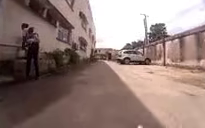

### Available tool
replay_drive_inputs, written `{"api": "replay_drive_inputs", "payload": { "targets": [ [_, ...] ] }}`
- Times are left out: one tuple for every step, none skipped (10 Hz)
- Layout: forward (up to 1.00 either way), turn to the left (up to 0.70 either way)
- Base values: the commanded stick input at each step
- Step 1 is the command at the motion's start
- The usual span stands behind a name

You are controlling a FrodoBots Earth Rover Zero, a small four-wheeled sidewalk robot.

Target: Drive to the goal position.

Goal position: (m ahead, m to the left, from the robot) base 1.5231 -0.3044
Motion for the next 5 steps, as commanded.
{"api": "replay_drive_inputs", "payload": {
  "targets": [
    [0.85, 0.00],
    [0.85, 0.00],
    [0.85, 0.00],
    [0.85, 0.00],
    [0.85, 0.00]
  ]
}}
